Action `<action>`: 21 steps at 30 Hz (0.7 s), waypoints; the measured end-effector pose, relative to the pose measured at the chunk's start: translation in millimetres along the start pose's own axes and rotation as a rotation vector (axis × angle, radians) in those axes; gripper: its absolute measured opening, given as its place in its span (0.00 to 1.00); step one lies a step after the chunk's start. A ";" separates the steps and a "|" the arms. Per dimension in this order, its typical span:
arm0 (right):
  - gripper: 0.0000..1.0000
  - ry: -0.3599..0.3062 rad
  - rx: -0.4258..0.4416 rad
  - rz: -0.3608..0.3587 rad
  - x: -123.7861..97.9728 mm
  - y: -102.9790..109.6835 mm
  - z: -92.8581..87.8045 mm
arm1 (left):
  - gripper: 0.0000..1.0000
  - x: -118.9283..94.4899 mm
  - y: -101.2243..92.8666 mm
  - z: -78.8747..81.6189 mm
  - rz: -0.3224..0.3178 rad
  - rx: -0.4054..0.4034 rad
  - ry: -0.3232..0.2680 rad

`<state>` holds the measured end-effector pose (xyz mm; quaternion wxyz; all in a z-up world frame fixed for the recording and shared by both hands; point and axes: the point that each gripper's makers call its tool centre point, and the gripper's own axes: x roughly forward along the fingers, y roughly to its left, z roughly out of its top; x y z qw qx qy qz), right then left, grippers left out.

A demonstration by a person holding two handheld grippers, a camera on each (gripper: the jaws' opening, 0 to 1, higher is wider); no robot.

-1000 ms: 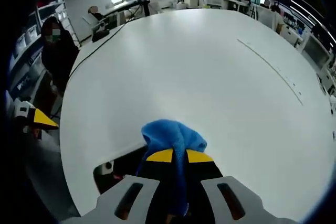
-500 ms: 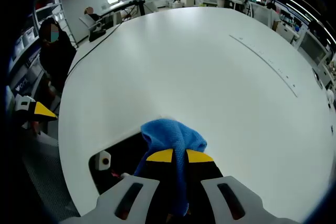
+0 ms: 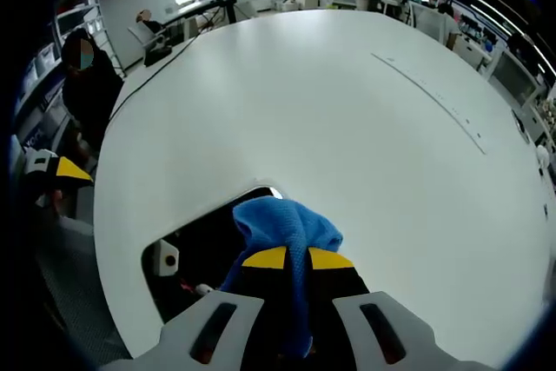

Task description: Wipe the mirror surface with the cleaning cloth until all visible marks leave the cleaned area.

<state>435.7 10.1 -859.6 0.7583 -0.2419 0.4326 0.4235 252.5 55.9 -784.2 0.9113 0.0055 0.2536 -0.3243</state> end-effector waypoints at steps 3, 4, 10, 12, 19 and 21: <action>0.02 -0.002 0.010 0.001 -0.5 -0.4 -0.2 | 0.99 -0.2 0.5 0.0 0.003 -0.001 0.000; 0.02 -0.001 0.010 -0.001 -1.5 -0.2 -0.6 | 0.99 -0.2 0.5 0.0 0.003 -0.002 0.000; 0.03 -0.001 0.011 -0.007 -3.8 0.9 -1.7 | 0.99 -0.2 1.0 -0.2 0.005 -0.001 0.001; 0.03 -0.001 0.012 -0.012 -3.2 0.7 -1.7 | 0.99 -0.4 1.2 -0.2 0.007 -0.001 0.002; 0.02 -0.021 0.008 -0.042 -1.9 1.1 -3.2 | 0.99 -0.3 1.8 -0.3 0.009 0.000 0.003; 0.02 -0.026 0.006 -0.050 -4.1 4.3 -3.4 | 0.99 -0.2 1.9 -0.6 0.009 0.001 0.005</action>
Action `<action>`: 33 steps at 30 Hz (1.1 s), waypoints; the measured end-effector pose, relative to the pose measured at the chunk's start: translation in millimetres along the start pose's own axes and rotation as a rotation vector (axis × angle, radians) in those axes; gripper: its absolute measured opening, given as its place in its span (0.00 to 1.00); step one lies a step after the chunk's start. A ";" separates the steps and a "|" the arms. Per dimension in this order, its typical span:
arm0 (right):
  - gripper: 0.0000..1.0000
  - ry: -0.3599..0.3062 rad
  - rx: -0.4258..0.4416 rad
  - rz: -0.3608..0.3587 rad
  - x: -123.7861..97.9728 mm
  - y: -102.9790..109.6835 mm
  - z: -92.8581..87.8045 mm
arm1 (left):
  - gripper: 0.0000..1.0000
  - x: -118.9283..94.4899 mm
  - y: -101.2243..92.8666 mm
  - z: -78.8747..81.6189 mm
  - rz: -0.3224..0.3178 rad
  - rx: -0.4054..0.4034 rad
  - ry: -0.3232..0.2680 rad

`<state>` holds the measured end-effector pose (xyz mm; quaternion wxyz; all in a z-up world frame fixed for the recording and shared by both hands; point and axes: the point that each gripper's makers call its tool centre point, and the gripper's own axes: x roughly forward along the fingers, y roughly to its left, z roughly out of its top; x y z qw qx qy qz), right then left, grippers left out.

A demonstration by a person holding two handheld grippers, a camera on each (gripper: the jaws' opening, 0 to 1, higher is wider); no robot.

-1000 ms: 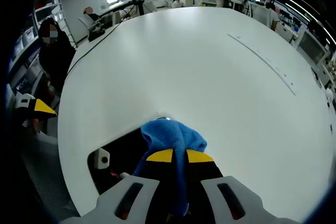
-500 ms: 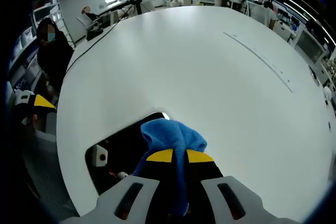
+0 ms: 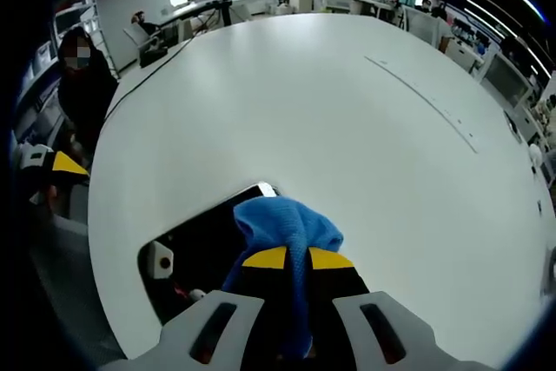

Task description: Wipe the mirror surface with the cleaning cloth until all visible marks leave the cleaned area.

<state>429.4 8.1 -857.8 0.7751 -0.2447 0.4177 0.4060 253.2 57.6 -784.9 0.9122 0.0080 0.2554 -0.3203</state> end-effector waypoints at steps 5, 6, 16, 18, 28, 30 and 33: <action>0.02 -0.007 0.006 -0.021 -4.5 5.8 -1.8 | 0.99 0.3 0.3 -0.1 0.001 0.001 -0.001; 0.02 -0.009 0.006 -0.024 -5.2 7.1 -2.2 | 0.99 0.0 0.0 0.1 0.001 0.002 -0.001; 0.02 -0.024 0.008 -0.035 -13.6 22.4 -9.5 | 0.99 -1.3 -0.8 1.3 0.005 0.004 -0.003; 0.02 -0.027 0.010 -0.036 -14.7 24.3 -10.6 | 0.99 -1.7 -0.9 1.8 0.007 0.003 -0.004; 0.02 -0.034 0.015 -0.040 -18.9 33.8 -16.1 | 0.99 -2.1 -2.0 1.5 0.003 0.011 0.001; 0.02 -0.034 0.014 -0.039 -19.7 36.2 -17.3 | 0.99 -2.0 -2.2 1.3 0.002 0.013 0.002; 0.02 -0.033 0.009 -0.036 -20.9 39.8 -19.0 | 0.99 -2.1 -2.6 1.2 0.000 0.014 0.003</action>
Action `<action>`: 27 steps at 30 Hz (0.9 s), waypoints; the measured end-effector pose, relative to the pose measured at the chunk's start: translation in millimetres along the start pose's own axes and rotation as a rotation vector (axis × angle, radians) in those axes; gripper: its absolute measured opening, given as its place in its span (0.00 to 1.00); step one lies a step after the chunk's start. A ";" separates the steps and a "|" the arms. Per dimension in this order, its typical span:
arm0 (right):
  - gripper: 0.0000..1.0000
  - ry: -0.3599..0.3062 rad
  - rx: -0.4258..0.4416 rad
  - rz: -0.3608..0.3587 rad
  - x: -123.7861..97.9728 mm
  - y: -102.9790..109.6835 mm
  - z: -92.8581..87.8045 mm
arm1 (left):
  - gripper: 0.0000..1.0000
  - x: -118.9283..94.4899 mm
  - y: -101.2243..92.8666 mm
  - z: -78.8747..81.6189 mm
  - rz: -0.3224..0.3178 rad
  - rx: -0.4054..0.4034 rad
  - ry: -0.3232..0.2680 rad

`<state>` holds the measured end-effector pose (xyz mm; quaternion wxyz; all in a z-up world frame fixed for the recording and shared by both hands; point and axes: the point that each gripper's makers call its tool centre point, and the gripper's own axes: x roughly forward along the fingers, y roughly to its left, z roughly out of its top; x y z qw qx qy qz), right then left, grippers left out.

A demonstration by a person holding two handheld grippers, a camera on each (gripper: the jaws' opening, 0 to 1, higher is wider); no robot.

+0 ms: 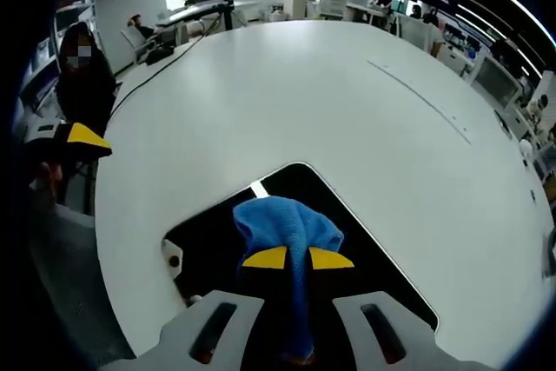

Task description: Wipe the mirror surface with the cleaning cloth until all visible marks leave the cleaned area.

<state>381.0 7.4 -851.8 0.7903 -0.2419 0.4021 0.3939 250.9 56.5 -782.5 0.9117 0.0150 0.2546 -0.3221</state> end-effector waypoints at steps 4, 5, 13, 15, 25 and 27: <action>0.02 -0.003 -0.008 0.001 -2.0 5.0 -2.4 | 0.99 -0.1 -0.5 0.0 -0.002 0.001 0.001; 0.02 -0.004 -0.006 0.002 -2.6 6.2 -3.0 | 0.99 -0.1 -0.5 -0.1 -0.002 0.001 0.001; 0.02 -0.006 -0.009 0.020 -6.6 18.8 -8.2 | 0.99 0.2 -1.4 -0.6 -0.005 0.005 0.003; 0.02 -0.006 -0.009 0.024 -7.5 21.8 -9.4 | 0.99 0.3 -1.7 -0.7 -0.006 0.006 0.004; 0.03 -0.013 -0.004 0.047 -12.9 39.0 -16.4 | 0.99 0.6 -3.5 -0.6 -0.010 0.007 0.006; 0.03 -0.013 0.012 0.057 -14.7 43.1 -18.4 | 0.99 0.5 -3.7 -0.4 -0.011 0.007 0.005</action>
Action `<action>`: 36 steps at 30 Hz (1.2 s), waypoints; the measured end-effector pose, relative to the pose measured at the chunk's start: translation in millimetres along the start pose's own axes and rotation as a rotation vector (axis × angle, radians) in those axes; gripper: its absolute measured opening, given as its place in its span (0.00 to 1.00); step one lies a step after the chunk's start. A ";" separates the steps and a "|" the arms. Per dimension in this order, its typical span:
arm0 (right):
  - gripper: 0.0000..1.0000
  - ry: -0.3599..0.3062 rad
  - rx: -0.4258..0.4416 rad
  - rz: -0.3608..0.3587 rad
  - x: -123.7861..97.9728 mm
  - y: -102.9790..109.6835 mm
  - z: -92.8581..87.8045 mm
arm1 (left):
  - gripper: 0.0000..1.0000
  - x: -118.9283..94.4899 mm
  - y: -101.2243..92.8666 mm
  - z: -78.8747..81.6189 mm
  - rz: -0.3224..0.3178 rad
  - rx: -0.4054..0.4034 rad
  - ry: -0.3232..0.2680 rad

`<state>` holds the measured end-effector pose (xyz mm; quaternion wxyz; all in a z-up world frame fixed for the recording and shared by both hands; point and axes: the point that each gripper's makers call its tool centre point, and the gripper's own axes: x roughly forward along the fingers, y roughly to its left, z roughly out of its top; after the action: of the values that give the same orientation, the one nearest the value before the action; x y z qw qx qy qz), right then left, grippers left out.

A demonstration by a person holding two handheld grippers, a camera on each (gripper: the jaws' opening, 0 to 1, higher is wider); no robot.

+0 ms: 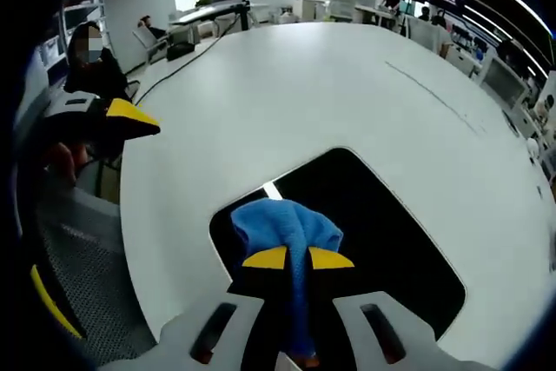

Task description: Wipe the mirror surface with the cleaning cloth until all visible marks leave the cleaned area.

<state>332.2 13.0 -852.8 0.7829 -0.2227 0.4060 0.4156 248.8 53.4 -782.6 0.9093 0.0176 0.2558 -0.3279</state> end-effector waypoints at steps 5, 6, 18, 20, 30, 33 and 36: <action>0.03 -0.006 0.016 0.012 -2.0 6.2 -3.4 | 0.99 0.0 -0.1 0.3 0.000 0.000 -0.001; 0.03 -0.007 0.020 0.014 -2.4 7.2 -3.8 | 0.99 0.1 -0.2 0.2 0.000 0.000 -0.001; 0.03 -0.015 0.079 0.057 -8.5 22.5 -10.9 | 0.99 0.0 0.4 0.5 0.002 -0.004 -0.003; 0.03 -0.016 0.081 0.062 -8.7 23.6 -11.4 | 0.99 0.1 0.6 0.4 0.003 -0.005 -0.002; 0.02 -0.023 0.085 0.078 -9.1 22.6 -11.8 | 0.99 0.2 0.7 -0.4 0.004 -0.005 0.001; 0.02 -0.022 0.081 0.084 -9.7 21.9 -12.8 | 0.99 0.2 1.1 -0.9 0.005 -0.006 0.003; 0.02 -0.020 0.078 0.090 -11.1 20.1 -14.6 | 0.99 0.4 0.7 -1.5 0.005 -0.004 0.007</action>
<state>305.3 8.9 -852.2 0.7753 -0.1694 0.4238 0.4366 248.8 54.0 -784.2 0.9092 0.0175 0.2599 -0.3249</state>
